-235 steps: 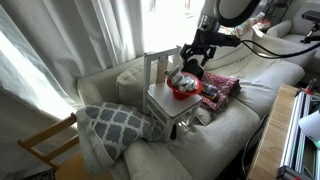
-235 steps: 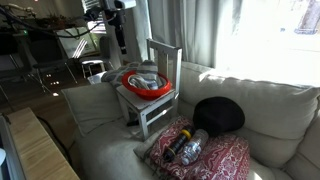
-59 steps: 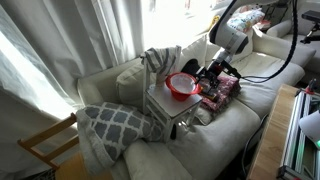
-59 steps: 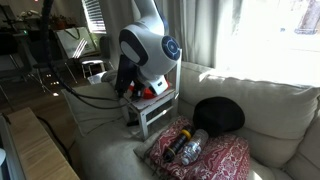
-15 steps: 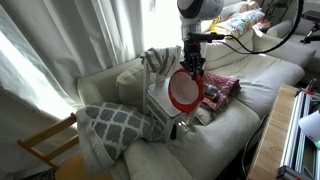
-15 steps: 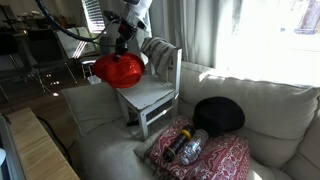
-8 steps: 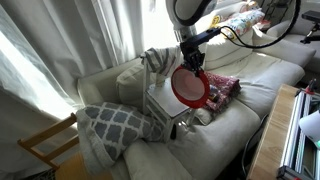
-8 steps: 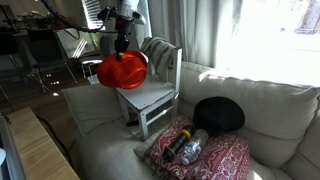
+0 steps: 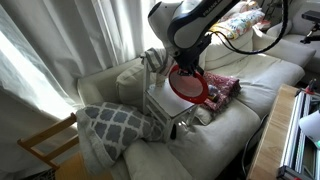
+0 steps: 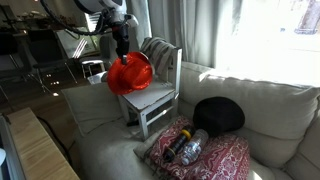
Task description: Hang the striped cloth on the backrest of the wooden chair then flip the orange hat over on the seat
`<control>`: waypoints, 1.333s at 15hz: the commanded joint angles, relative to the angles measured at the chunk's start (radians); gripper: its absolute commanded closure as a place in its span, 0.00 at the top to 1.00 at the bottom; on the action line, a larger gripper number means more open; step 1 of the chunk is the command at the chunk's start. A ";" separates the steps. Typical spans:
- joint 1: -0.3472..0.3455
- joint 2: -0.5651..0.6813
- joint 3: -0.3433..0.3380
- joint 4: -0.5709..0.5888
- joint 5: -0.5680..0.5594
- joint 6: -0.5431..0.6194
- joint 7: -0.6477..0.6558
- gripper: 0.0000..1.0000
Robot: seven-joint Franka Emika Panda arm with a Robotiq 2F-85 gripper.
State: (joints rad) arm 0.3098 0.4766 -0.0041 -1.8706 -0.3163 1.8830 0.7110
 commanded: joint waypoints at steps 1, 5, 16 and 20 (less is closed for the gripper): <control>0.056 0.066 -0.027 0.055 -0.130 -0.037 0.181 0.01; 0.099 0.133 -0.025 0.081 -0.224 -0.081 0.360 0.01; 0.093 0.208 0.039 0.121 -0.182 0.044 0.433 0.01; 0.061 0.213 0.072 0.105 -0.114 0.179 0.360 0.01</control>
State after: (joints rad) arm 0.4046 0.6758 0.0412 -1.7594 -0.4881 1.9712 1.1290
